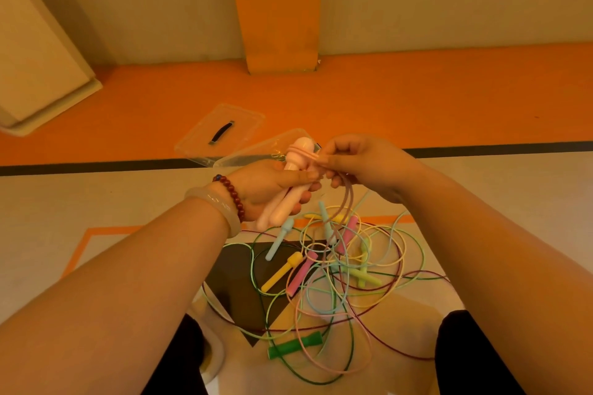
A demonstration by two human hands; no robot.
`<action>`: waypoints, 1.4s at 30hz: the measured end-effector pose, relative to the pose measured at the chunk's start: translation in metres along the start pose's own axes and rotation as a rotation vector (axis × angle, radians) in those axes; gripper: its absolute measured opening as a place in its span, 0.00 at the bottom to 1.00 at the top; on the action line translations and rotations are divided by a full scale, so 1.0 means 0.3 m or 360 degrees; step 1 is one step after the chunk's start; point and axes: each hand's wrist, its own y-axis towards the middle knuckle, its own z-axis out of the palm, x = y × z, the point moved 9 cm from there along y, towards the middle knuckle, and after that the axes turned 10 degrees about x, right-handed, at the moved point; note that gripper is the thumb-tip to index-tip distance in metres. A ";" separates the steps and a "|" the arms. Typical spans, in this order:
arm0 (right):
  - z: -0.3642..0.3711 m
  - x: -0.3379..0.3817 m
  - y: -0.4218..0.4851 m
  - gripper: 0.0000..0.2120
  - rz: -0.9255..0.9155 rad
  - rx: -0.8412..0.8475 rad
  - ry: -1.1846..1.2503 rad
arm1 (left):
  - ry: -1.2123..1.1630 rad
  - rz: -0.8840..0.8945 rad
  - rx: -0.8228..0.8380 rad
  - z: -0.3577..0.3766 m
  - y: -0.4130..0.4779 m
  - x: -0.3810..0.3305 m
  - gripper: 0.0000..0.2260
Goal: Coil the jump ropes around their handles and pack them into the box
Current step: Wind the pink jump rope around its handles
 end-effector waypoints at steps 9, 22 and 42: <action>0.027 0.070 -0.013 0.05 -0.0178 0.0026 -0.0003 | -0.0080 0.0172 -0.0099 0.015 -0.023 -0.044 0.06; 0.060 0.153 -0.039 0.11 -0.0292 0.0103 -0.0067 | 0.0679 0.0014 -0.0387 -0.021 -0.033 -0.023 0.05; 0.055 0.119 -0.038 0.05 -0.0213 0.0054 -0.0101 | 0.0406 -0.0156 -0.0241 -0.019 -0.073 -0.022 0.03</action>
